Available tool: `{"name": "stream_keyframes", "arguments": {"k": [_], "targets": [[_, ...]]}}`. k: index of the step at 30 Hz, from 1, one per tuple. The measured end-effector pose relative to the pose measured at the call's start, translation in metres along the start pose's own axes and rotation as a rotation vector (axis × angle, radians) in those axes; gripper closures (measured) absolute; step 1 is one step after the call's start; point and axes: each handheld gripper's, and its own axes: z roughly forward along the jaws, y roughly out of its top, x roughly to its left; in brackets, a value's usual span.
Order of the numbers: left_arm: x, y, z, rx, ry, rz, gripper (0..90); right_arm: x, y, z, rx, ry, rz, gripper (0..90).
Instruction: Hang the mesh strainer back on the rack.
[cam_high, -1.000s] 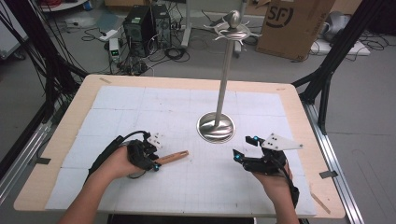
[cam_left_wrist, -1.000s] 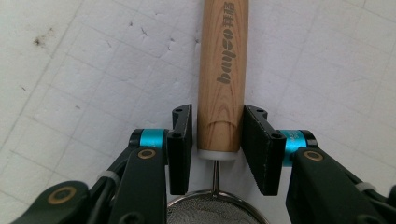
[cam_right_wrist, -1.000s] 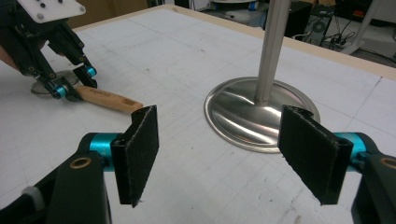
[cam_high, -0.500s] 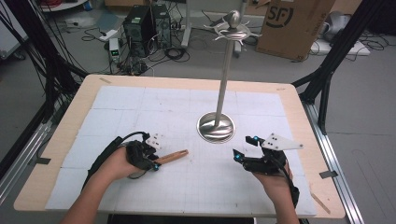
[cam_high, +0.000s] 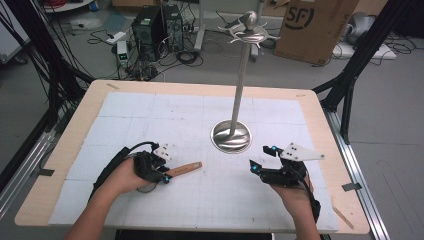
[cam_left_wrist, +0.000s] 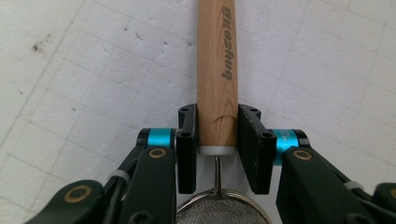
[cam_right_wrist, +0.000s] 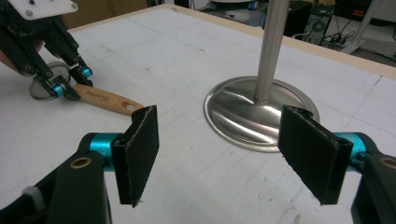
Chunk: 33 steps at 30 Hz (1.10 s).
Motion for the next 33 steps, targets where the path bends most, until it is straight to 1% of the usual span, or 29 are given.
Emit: {"name": "stream_keyframes", "arguments": {"k": [3,4,5,7,9,12,15,19,20,21,24,26,28,29,33], "targets": [[-0.001,0.001,0.0,0.008,0.008,0.004,68.9,0.0,0.0,0.0,-0.001,0.0,0.0,28.5],[-0.002,0.001,0.001,0.008,0.02,0.007,67.8,0.0,0.0,0.0,-0.001,0.001,0.003,28.5],[-0.002,0.002,0.0,0.02,0.038,0.007,64.6,0.0,0.0,0.0,0.001,0.002,0.003,28.5],[-0.002,0.004,0.001,0.032,0.05,-0.02,58.6,0.0,0.0,0.001,0.002,0.001,0.003,28.5],[-0.001,0.006,0.001,0.048,0.051,-0.032,57.9,0.0,-0.001,0.001,0.004,0.001,0.004,28.5],[0.001,0.01,0.002,0.096,0.074,-0.065,50.2,0.0,0.0,0.001,0.002,0.002,0.001,28.5],[0.002,0.013,0.002,0.125,0.082,-0.068,46.5,0.0,0.0,0.0,0.0,0.001,0.004,28.5],[0.001,0.014,0.002,0.128,0.066,-0.052,51.0,-0.001,-0.001,0.0,0.0,-0.002,0.006,28.5],[0.001,0.014,0.002,0.122,0.06,-0.046,53.2,-0.001,-0.001,0.0,-0.001,-0.003,0.007,28.5],[0.001,0.015,0.001,0.128,0.056,-0.036,55.3,-0.001,-0.001,0.0,-0.001,-0.004,0.005,28.5],[0.0,0.016,0.001,0.14,0.062,-0.019,59.2,-0.001,-0.001,0.001,0.002,0.0,0.007,28.5],[-0.001,0.018,0.0,0.162,0.071,0.0,60.9,-0.001,-0.001,0.001,0.005,0.001,0.008,28.5],[-0.002,0.02,0.0,0.171,0.08,0.002,62.1,-0.001,-0.001,0.002,0.004,0.001,0.007,28.5],[-0.002,0.021,0.0,0.177,0.08,0.009,62.3,-0.001,-0.001,0.001,0.005,0.001,0.007,28.5],[-0.002,0.024,0.003,0.2,0.072,0.008,63.4,-0.001,-0.001,0.002,0.006,0.001,0.008,28.5]]}}
